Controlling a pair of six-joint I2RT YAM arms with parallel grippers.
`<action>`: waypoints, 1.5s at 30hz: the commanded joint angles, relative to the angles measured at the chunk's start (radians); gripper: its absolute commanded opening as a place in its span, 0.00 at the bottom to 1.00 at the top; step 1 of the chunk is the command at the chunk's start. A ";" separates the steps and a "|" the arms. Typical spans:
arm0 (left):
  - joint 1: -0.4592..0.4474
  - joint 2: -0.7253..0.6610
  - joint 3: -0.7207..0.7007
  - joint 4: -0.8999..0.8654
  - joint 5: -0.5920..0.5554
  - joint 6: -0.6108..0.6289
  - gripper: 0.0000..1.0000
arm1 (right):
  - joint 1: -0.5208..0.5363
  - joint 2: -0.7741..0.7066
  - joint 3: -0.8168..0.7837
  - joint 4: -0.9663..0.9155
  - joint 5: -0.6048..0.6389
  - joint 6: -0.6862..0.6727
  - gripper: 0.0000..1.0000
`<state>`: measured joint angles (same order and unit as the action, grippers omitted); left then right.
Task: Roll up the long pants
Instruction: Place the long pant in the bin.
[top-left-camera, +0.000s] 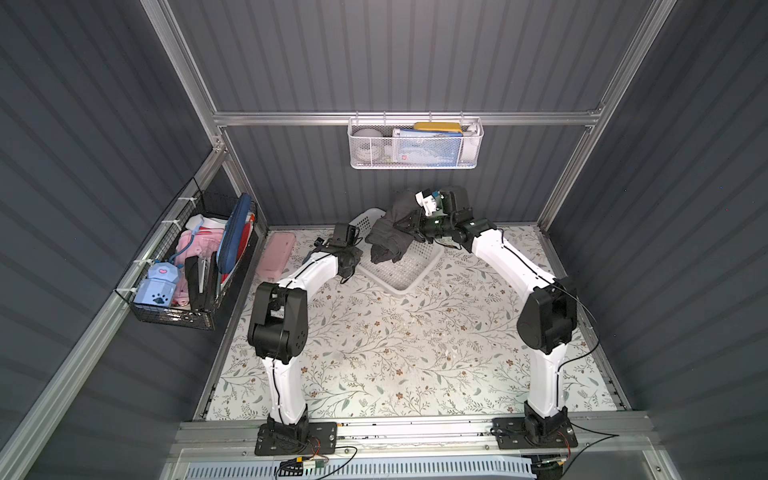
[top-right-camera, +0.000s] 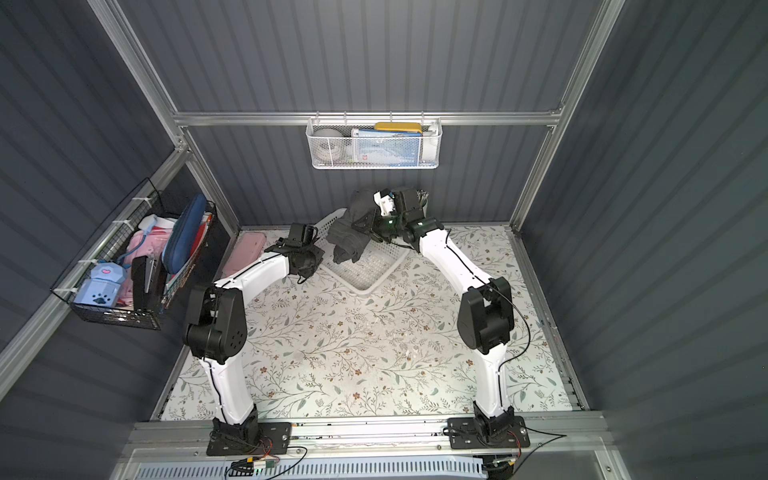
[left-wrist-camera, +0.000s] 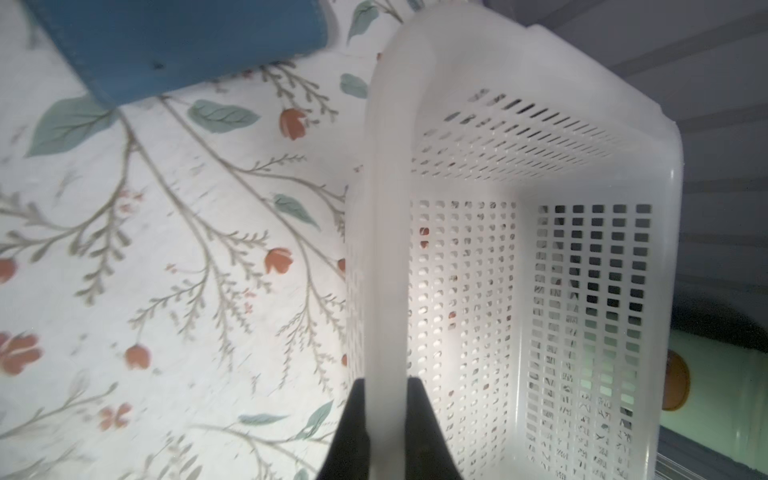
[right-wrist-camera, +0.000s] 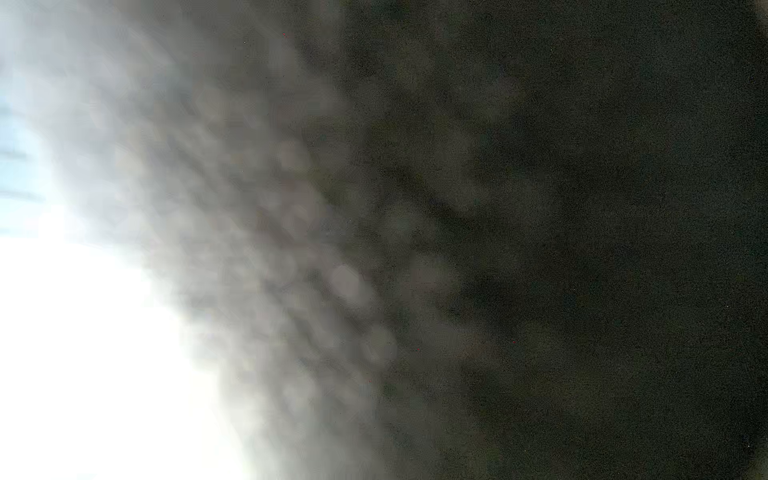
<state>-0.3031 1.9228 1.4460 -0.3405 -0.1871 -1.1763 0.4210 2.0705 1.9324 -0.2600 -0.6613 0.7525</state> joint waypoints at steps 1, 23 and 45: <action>-0.009 -0.104 -0.121 -0.017 -0.059 -0.055 0.00 | 0.004 0.033 -0.014 0.169 -0.006 0.047 0.00; -0.087 -0.186 -0.219 0.081 -0.243 -0.228 0.00 | 0.030 0.387 0.441 -0.933 0.204 -0.112 0.05; -0.085 -0.133 -0.191 0.110 -0.331 -0.322 0.00 | -0.004 0.103 0.208 -1.026 0.363 -0.257 0.99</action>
<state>-0.4099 1.7786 1.2400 -0.2626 -0.3901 -1.4105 0.4362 2.2196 2.1700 -1.2091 -0.3759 0.5301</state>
